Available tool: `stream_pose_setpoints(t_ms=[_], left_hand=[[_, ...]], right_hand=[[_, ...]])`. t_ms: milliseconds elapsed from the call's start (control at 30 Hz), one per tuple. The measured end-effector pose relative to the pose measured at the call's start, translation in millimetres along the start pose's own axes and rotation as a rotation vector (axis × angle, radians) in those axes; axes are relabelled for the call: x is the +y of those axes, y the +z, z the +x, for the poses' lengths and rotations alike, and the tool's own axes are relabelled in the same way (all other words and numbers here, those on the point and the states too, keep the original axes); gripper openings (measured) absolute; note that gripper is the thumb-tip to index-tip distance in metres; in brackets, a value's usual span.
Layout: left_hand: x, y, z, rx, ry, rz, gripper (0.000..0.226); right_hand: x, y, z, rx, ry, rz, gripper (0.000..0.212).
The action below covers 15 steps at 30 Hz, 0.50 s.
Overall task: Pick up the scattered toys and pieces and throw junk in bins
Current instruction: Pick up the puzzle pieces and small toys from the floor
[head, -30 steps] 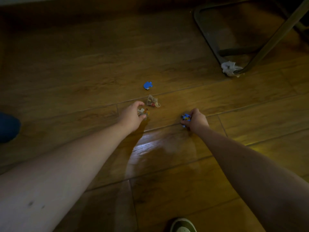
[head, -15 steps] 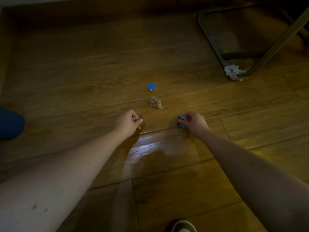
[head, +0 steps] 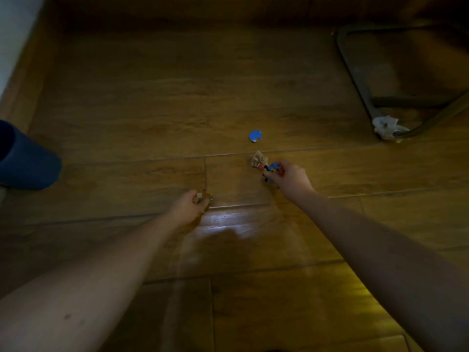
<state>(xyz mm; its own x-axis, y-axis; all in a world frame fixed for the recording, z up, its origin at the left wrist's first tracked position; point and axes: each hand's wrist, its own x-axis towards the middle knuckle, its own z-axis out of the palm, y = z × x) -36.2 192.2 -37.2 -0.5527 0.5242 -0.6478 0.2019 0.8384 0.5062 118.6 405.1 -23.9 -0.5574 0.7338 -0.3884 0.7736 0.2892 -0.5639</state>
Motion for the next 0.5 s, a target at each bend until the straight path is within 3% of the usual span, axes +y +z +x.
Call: stream_pose_setpoints(t_ms=[300, 500], left_hand=[[2, 3, 13, -0.062, 0.012, -0.035, 0.041], [8, 13, 20, -0.003, -0.005, 0.119, 0.051]], right_hand=[[-48, -7, 50, 0.074, -0.063, 0.024, 0.046], [-60, 6, 75, 0.043, 0.008, 0.056, 0.052]])
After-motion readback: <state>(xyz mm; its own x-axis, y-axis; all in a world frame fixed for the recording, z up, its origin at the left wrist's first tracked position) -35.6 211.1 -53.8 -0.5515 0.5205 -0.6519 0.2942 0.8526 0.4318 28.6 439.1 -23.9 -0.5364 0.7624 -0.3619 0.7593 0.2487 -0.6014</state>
